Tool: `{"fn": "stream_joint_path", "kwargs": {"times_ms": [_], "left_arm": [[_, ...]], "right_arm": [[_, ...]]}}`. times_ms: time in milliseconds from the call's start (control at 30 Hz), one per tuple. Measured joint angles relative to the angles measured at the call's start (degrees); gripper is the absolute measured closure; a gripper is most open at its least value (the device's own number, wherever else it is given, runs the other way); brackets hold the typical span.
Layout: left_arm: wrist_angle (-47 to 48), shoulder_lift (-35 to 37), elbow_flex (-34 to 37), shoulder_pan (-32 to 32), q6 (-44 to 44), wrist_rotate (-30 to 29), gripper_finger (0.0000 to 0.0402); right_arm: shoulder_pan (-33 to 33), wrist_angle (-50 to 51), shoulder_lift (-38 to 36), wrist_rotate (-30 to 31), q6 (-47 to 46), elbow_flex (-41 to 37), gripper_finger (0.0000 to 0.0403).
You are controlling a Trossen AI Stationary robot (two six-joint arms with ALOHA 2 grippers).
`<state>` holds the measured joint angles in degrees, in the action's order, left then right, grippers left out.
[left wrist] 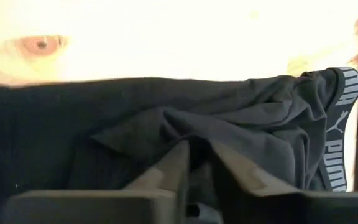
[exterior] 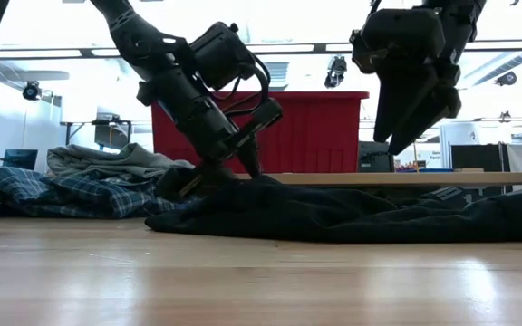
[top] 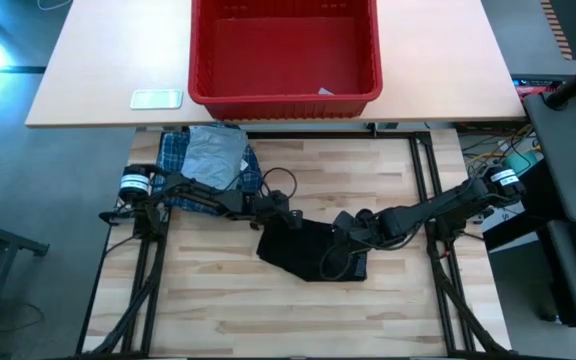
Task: Fold Laundry from Bin
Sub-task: Fold the black underwear
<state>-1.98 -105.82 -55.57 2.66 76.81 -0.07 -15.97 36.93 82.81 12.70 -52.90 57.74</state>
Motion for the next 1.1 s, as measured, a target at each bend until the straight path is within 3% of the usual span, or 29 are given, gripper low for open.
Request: {"fn": "stream_joint_path", "kwargs": {"times_ms": [100,267,500,667,900,1100], "left_arm": [[0.02,0.02,0.0,0.11,-1.18,-0.7,0.0391],[3.14,2.66,0.0,0.28,-4.58,-0.81,0.04],[16.53,10.99,0.0,0.48,-10.37,-5.29,0.0401],[14.92,10.51,0.2,0.95,-7.5,-0.59,0.0398],[5.95,6.9,-0.2,-0.75,-5.87,0.81,0.0325],[15.19,2.2,-6.67,-0.89,-8.43,-1.08,0.0229]], "right_arm": [[-0.01,0.0,0.0,0.83,0.0,0.0,0.0168],[-0.89,0.08,-0.16,0.6,-0.14,0.0,0.0168],[-4.14,0.48,-1.75,0.42,-3.21,-0.02,0.0168],[-3.89,0.55,-1.47,0.79,-4.54,-0.02,0.0168],[-3.19,0.15,-1.38,1.05,-3.9,-0.02,0.0168],[-3.15,0.16,-1.38,1.41,-2.56,-0.02,0.0168]]}}
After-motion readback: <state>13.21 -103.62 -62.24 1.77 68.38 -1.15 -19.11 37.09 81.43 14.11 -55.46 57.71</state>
